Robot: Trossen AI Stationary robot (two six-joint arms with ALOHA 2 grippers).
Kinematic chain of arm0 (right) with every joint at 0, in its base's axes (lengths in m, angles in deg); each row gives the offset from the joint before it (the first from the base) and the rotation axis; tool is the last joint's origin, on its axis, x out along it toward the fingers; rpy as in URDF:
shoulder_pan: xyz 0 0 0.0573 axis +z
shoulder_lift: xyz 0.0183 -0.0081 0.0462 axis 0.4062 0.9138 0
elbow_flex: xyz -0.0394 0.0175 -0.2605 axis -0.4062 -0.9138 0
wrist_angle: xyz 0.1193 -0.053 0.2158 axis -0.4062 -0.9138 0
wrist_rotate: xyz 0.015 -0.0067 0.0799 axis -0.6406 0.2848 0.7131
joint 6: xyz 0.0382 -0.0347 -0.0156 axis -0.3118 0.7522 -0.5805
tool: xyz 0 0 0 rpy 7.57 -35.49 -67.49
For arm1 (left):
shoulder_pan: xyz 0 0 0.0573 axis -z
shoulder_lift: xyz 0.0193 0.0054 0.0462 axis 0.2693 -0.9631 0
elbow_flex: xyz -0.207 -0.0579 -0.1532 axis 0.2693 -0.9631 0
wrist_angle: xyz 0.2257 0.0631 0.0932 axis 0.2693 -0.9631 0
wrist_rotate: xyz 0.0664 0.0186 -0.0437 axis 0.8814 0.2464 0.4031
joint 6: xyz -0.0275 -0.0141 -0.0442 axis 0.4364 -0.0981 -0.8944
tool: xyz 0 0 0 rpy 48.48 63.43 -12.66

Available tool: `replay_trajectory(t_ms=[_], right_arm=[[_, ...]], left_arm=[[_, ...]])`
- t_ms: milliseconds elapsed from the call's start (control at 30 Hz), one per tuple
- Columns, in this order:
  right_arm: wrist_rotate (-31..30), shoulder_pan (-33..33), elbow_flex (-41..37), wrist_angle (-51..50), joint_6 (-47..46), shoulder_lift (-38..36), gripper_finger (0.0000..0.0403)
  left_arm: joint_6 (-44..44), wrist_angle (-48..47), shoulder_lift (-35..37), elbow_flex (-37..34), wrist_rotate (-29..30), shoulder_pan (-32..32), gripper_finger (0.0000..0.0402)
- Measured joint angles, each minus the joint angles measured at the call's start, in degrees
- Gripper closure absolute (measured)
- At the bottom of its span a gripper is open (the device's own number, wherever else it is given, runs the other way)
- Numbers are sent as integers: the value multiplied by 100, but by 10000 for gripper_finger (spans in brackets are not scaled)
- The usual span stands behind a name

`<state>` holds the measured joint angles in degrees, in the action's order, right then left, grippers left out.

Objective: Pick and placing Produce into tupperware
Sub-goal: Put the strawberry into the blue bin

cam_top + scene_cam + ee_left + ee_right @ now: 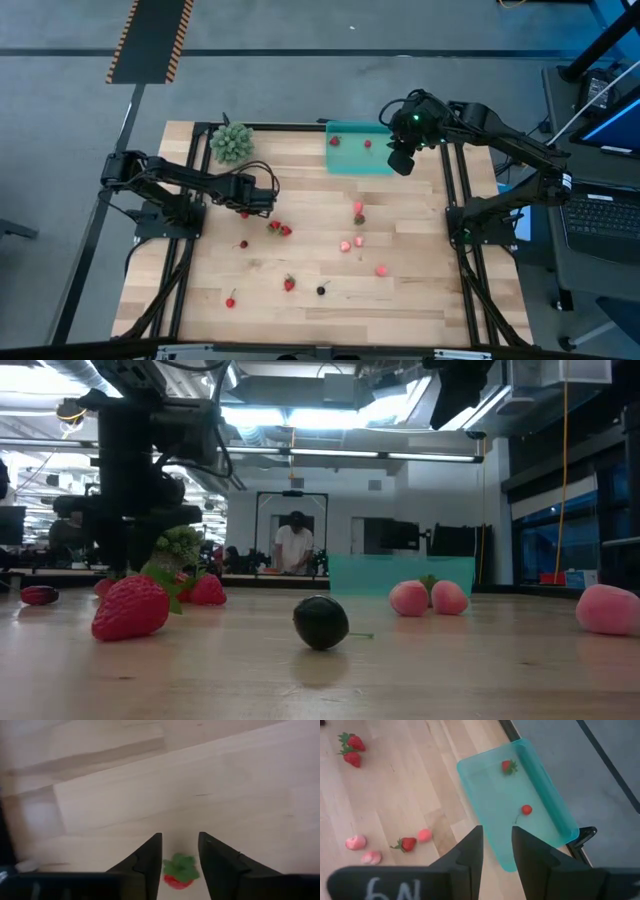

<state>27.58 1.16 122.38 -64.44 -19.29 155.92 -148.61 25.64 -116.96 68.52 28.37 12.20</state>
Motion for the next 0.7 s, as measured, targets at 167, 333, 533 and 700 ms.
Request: replay_trajectory(t_ms=[167, 333, 533, 700], right_arm=[[0, 0, 0, -2, 2, 0, 298], [2, 0, 0, -2, 2, 0, 298], [2, 0, 0, -2, 2, 0, 298], [2, 0, 0, -2, 4, 0, 298]], left_arm=[[107, 113, 0, 0, -48, 0, 322], [113, 106, 0, 0, -59, 0, 354], [197, 75, 0, 0, -60, 0, 392], [323, 56, 2, 0, -70, 7, 398]])
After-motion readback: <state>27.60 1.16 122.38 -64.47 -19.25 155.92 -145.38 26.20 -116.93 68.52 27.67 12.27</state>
